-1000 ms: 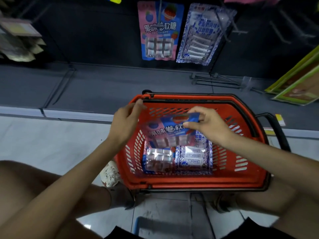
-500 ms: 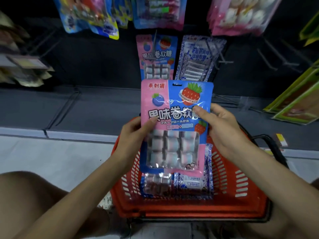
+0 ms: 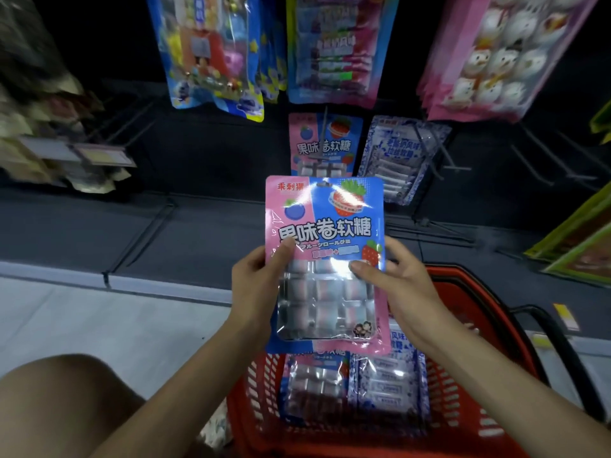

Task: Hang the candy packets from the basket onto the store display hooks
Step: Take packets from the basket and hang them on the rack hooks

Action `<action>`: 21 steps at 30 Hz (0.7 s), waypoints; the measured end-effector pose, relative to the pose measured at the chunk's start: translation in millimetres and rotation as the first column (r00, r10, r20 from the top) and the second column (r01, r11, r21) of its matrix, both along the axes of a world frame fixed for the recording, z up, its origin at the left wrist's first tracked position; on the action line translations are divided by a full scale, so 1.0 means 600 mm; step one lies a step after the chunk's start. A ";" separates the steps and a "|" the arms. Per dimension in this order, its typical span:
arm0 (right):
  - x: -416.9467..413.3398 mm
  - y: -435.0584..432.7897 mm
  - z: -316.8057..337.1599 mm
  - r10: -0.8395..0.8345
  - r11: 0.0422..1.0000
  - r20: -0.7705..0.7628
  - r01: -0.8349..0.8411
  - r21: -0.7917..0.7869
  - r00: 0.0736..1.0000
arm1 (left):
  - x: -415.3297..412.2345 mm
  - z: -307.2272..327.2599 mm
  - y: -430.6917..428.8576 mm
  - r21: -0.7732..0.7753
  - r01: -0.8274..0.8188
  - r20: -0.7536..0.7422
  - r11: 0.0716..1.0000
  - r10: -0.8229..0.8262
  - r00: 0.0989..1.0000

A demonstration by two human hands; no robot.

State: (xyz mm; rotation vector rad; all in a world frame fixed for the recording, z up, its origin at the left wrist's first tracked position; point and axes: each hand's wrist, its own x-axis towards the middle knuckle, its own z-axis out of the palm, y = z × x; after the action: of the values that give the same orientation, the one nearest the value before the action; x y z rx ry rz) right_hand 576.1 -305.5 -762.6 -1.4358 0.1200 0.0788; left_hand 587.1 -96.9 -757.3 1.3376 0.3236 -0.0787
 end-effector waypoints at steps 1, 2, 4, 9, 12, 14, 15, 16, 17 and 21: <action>0.002 0.004 -0.001 -0.005 1.000 0.010 0.005 0.002 1.000 | 0.004 0.001 0.004 -0.010 0.007 -0.009 1.000 -0.007 1.000; 0.006 0.007 -0.002 -0.013 1.000 0.021 0.013 0.002 1.000 | 0.009 0.002 0.008 -0.023 0.019 -0.028 1.000 -0.020 0.999; 0.013 0.012 -0.002 -0.041 0.999 0.035 0.041 0.011 0.999 | 0.020 0.001 0.015 -0.047 0.051 -0.065 0.998 -0.054 0.996; 0.032 0.018 -0.002 -0.094 0.995 0.035 0.094 0.015 0.995 | 0.044 -0.014 0.026 0.010 0.091 -0.003 0.996 -0.091 0.996; 0.043 0.018 -0.008 -0.108 0.994 0.028 0.108 0.028 0.994 | 0.049 -0.021 0.026 0.025 0.097 0.041 0.995 -0.098 0.994; 0.049 0.018 -0.010 -0.122 0.992 0.028 0.122 0.028 0.992 | 0.050 -0.020 0.024 0.014 0.087 0.050 0.996 -0.087 0.995; 0.051 0.019 -0.010 -0.128 0.991 0.027 0.127 0.030 0.991 | 0.050 -0.019 0.022 0.009 0.077 0.053 0.997 -0.077 0.996; 0.054 0.019 -0.010 -0.133 0.991 0.028 0.132 0.031 0.991 | 0.051 -0.017 0.020 0.007 0.067 0.058 0.998 -0.067 0.996; 0.056 0.020 -0.010 -0.137 0.990 0.031 0.136 0.032 0.990 | 0.052 -0.017 0.019 0.008 0.060 0.062 0.998 -0.060 0.996; 0.066 0.021 -0.010 -0.145 0.989 0.043 0.144 0.033 0.989 | 0.059 -0.018 0.014 0.003 0.037 0.073 0.999 -0.037 0.997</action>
State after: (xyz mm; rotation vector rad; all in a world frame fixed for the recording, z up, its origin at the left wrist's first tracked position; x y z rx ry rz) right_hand 615.9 -293.0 -768.4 -1.3940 0.1846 -0.0704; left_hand 622.6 -88.3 -768.1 1.3449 0.2376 -0.0606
